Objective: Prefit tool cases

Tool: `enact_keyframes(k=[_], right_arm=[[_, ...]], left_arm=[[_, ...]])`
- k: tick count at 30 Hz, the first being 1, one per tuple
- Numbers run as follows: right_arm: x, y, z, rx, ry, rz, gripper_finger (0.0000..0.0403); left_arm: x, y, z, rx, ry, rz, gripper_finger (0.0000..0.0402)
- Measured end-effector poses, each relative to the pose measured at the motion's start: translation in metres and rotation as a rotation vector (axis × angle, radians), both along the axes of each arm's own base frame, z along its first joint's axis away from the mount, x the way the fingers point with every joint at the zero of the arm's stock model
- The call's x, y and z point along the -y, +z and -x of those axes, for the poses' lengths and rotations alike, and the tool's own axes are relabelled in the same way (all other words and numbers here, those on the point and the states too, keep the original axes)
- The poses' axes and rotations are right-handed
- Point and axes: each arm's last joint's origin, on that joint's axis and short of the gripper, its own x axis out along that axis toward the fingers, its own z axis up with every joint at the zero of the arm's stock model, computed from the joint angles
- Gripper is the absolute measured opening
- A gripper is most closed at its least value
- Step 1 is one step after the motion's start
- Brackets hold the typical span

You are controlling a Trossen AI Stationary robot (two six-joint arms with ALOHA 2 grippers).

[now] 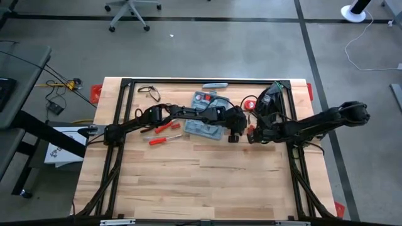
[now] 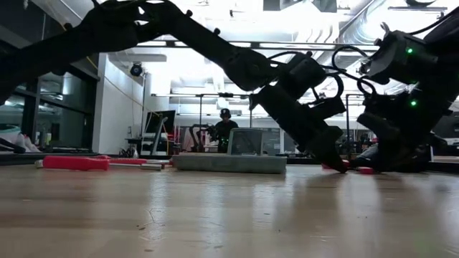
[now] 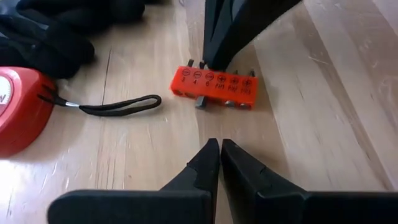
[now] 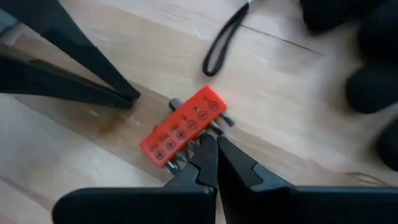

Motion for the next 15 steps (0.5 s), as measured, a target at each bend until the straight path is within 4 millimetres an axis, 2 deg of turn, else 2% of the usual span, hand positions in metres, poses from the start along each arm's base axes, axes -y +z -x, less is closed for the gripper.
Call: enact_keyframes(k=[6,15], right_arm=[[0.0007,-0.0109,-0.0103,-0.003,-0.015,0.039,0.0000],[0.0008,-0.0112,-0.0108,0.007,-0.016,0.042,0.0000]], left_arm=[[0.0033,-0.0007,0.0005,-0.012,0.013,0.006,0.0016],[-0.0003,-0.0004,0.0002,-0.006,0.069,-0.036,0.0016]])
